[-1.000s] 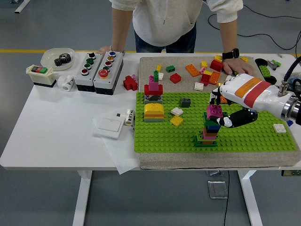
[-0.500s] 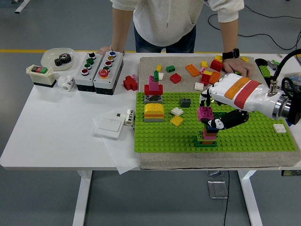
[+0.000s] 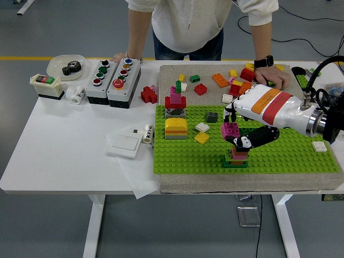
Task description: Pick up the brick,pile it on top of brick,press brick,pick up the brick,pile it on top of brick,press brick
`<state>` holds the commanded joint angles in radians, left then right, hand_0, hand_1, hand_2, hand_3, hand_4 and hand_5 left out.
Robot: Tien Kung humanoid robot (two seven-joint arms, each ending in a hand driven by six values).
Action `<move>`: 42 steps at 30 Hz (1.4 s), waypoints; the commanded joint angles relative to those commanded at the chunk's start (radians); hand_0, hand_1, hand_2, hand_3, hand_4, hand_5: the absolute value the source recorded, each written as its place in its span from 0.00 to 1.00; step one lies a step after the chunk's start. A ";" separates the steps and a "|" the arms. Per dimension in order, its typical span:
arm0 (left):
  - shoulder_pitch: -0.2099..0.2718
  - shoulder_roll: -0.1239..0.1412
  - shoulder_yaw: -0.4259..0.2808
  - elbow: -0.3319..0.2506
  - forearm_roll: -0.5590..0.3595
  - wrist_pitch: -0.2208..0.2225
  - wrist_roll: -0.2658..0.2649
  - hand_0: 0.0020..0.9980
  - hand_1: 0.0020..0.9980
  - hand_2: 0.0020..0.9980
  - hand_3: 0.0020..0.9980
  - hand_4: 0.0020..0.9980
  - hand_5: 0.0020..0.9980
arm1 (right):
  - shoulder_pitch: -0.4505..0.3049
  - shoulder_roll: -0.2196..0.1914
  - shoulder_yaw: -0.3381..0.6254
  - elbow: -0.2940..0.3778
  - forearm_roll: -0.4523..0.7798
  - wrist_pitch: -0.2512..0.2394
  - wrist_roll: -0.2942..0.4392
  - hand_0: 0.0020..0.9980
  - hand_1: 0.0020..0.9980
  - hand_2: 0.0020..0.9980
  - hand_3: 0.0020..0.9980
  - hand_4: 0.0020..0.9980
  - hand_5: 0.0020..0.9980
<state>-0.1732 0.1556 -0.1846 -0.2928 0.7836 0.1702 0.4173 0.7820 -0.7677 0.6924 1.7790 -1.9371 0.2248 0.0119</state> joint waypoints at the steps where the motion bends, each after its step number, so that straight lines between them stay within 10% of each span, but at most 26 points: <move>1: 0.000 0.000 -0.001 0.000 0.001 0.000 0.000 0.43 0.53 0.55 0.63 0.67 0.79 | -0.002 0.000 0.003 0.000 0.004 0.000 0.001 0.20 0.39 0.51 0.52 0.68 0.48; 42: 0.004 -0.004 -0.006 -0.002 0.007 0.001 0.003 0.44 0.54 0.55 0.63 0.67 0.79 | -0.039 0.015 0.028 -0.100 -0.014 -0.009 0.016 0.20 0.39 0.51 0.52 0.69 0.48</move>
<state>-0.1694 0.1515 -0.1904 -0.2949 0.7909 0.1711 0.4203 0.7432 -0.7530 0.7203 1.6793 -1.9507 0.2155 0.0280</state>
